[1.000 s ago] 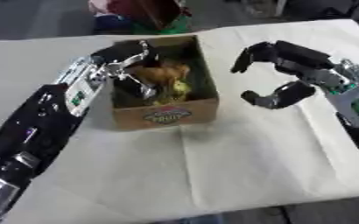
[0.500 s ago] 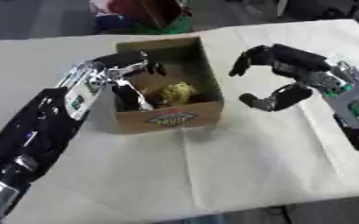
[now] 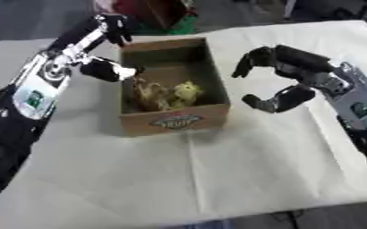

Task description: Pick up objects on the table and place them in the box.

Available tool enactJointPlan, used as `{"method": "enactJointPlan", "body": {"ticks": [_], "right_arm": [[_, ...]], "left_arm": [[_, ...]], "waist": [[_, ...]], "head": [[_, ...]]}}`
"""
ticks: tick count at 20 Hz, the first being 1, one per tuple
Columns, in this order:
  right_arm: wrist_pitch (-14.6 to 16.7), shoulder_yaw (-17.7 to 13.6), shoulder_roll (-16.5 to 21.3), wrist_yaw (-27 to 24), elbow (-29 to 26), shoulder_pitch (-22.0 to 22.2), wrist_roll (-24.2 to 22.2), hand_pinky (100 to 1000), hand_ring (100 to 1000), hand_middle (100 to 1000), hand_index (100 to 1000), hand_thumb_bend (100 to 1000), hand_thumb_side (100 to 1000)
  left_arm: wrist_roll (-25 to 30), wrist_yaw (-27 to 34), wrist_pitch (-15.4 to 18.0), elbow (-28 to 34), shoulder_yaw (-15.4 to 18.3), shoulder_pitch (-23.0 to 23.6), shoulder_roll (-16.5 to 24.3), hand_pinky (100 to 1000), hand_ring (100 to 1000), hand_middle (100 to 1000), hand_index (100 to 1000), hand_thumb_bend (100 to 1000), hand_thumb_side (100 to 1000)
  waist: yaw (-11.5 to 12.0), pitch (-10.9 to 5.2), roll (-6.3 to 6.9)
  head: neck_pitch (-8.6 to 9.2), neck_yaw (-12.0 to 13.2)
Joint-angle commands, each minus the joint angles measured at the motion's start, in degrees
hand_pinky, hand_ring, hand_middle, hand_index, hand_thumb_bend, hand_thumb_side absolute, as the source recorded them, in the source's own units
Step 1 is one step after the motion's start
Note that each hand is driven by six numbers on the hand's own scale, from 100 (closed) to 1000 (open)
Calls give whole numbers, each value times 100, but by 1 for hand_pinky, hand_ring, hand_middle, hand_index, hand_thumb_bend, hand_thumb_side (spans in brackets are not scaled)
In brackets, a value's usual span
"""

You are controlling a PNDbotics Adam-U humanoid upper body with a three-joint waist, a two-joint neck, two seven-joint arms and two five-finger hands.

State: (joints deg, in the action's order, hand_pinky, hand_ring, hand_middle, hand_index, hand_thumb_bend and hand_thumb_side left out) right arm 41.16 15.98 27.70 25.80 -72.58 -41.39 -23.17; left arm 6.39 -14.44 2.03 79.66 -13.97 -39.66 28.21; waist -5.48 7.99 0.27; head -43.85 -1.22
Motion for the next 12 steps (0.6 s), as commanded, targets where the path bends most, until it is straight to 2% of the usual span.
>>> {"method": "enactJointPlan", "body": {"ticks": [1, 3, 6, 12], "right_arm": [[-35, -181, 288, -120, -200, -26, 71, 672, 645, 671, 781, 190, 483], [-100, -261, 357, -176, -265, 41, 122, 671, 644, 671, 781, 182, 476], [-192, -367, 424, -256, -358, 127, 187, 670, 643, 669, 780, 161, 460], [-400, -601, 529, -451, -527, 368, 333, 662, 633, 658, 774, 126, 420]], "left_arm": [[-477, 895, -252, 657, 277, 385, 319, 686, 589, 580, 761, 366, 216], [-789, 1395, -364, 975, 422, 850, 297, 679, 580, 570, 756, 341, 214], [-1173, 1830, -478, 1343, 587, 1400, 256, 674, 574, 564, 757, 307, 217], [-1620, 2152, -637, 1493, 834, 2113, 90, 664, 564, 554, 750, 269, 231]], "waist": [[60, -58, -1], [121, -42, -5], [182, -19, -19], [263, -15, -34]], "head": [[-27, -55], [-27, -70], [-27, -89], [-27, -128]]}}
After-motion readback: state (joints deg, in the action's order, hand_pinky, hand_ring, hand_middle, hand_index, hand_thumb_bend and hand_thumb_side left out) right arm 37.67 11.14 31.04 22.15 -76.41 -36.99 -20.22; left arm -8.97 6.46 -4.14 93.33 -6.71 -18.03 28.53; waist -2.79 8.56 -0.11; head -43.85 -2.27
